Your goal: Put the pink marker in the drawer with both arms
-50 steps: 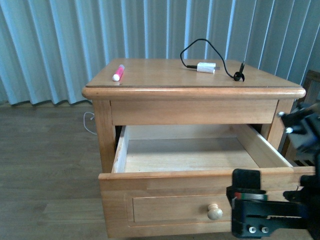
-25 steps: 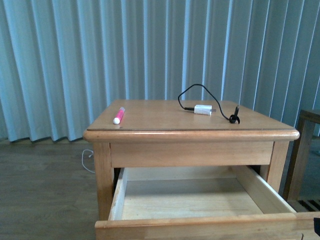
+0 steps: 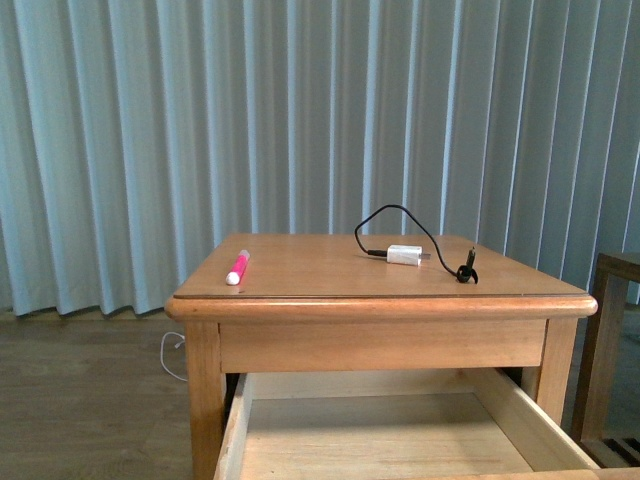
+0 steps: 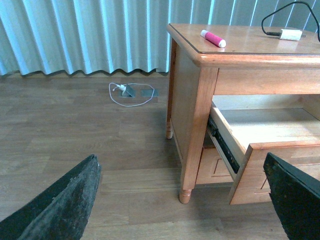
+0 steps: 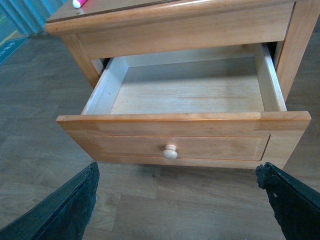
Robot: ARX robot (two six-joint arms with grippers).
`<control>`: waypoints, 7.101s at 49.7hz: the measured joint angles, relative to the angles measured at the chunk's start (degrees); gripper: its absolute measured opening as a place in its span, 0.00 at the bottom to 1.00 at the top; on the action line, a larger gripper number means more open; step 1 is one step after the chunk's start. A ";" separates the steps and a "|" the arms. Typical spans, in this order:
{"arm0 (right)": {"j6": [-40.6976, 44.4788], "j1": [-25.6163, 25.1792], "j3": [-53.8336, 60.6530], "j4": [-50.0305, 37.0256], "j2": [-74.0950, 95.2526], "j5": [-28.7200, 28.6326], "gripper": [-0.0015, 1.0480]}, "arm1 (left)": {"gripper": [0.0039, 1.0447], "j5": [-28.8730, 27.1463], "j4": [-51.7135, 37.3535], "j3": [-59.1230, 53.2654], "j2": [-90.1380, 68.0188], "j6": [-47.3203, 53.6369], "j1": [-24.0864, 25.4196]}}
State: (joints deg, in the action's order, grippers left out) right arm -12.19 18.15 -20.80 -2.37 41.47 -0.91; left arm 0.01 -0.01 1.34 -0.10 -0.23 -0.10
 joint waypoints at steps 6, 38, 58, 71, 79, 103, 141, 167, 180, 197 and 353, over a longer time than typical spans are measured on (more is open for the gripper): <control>0.00 0.00 0.00 0.00 0.00 0.02 0.92 | 0.95 0.00 0.00 0.00 0.00 0.00 0.00; 0.13 0.04 0.00 0.00 -0.02 0.17 0.92 | 0.95 -16.33 -31.32 35.87 -72.02 3.72 -12.79; 0.15 0.04 0.00 0.00 -0.02 0.17 0.92 | 0.95 -16.48 -18.51 76.50 -107.60 4.46 -15.34; 0.15 0.04 0.00 0.00 -0.02 0.17 0.92 | 0.95 -18.49 -9.31 93.39 -120.30 2.12 -16.48; 0.15 0.04 0.00 0.00 -0.02 0.17 0.92 | 0.95 -20.57 0.59 104.28 -126.86 -2.21 -16.96; 0.15 0.04 0.00 0.00 -0.02 0.17 0.92 | 0.57 -20.94 4.39 105.66 -127.43 -5.46 -16.81; 0.15 0.04 0.00 0.00 -0.02 0.17 0.92 | 0.14 8.00 -11.54 82.62 -108.00 8.81 -17.27; 0.15 0.04 0.00 0.00 -0.02 0.17 0.92 | 0.14 18.69 -3.61 73.77 -102.42 27.93 -21.68; 0.15 0.04 0.00 0.00 -0.02 0.17 0.92 | 0.14 15.76 -6.14 74.29 -111.54 28.74 -23.02; 0.15 0.04 0.00 0.00 -0.02 0.17 0.92 | 0.14 12.28 -9.42 79.08 -120.72 28.44 -24.17; 0.15 0.04 0.09 0.00 -0.02 0.17 0.92 | 0.04 -0.02 -14.25 -0.04 -13.86 -0.07 -0.04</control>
State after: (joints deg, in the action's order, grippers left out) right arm -12.03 18.20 -20.71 -2.37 41.45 -0.73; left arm -0.01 -14.26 1.30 -13.96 -0.30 -0.14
